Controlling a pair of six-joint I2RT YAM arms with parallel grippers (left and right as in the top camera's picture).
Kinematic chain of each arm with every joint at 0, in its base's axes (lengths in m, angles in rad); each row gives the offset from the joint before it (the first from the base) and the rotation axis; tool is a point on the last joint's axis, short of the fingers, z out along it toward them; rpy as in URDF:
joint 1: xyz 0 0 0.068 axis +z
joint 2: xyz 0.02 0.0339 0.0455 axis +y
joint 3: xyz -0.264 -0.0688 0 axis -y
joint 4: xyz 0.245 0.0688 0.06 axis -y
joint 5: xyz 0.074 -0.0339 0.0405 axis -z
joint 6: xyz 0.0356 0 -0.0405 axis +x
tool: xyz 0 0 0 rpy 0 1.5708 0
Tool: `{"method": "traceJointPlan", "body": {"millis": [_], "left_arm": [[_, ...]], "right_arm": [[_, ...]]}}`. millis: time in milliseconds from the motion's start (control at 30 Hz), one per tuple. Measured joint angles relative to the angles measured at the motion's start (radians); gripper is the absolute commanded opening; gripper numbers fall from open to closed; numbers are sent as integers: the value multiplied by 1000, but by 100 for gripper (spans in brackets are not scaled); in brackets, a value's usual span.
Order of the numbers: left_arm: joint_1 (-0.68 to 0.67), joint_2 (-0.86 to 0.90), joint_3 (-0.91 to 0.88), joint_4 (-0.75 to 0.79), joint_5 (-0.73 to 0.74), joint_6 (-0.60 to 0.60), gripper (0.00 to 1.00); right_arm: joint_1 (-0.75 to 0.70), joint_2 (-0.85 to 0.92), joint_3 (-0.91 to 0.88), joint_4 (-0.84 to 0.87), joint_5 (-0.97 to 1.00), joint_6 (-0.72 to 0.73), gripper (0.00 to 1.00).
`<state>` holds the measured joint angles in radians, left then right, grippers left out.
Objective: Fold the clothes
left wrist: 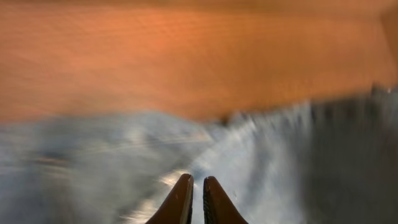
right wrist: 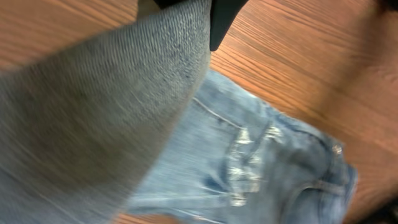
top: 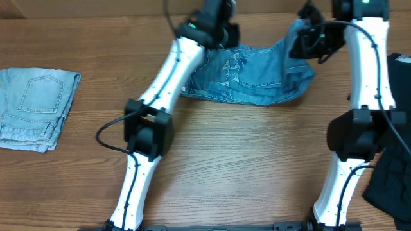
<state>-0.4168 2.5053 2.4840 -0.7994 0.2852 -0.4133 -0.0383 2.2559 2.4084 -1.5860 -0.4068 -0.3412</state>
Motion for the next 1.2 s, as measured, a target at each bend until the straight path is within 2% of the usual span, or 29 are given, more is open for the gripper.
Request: {"method": "traceJointPlan", "body": {"millis": [100, 200, 500, 667, 867, 1200], "left_arm": [[129, -1, 103, -127, 16, 2, 11], [257, -1, 123, -221, 36, 36, 13], [442, -1, 124, -375, 45, 134, 15], [463, -1, 124, -397, 45, 194, 13], [463, -1, 124, -425, 10, 234, 13], [463, -1, 124, -432, 5, 234, 15]], "right_arm": [[105, 0, 0, 29, 12, 9, 4], [207, 0, 0, 103, 28, 60, 4], [398, 4, -23, 323, 48, 180, 9], [447, 102, -31, 440, 44, 221, 4], [479, 133, -36, 550, 45, 237, 4], [515, 160, -36, 566, 48, 235, 4]]}}
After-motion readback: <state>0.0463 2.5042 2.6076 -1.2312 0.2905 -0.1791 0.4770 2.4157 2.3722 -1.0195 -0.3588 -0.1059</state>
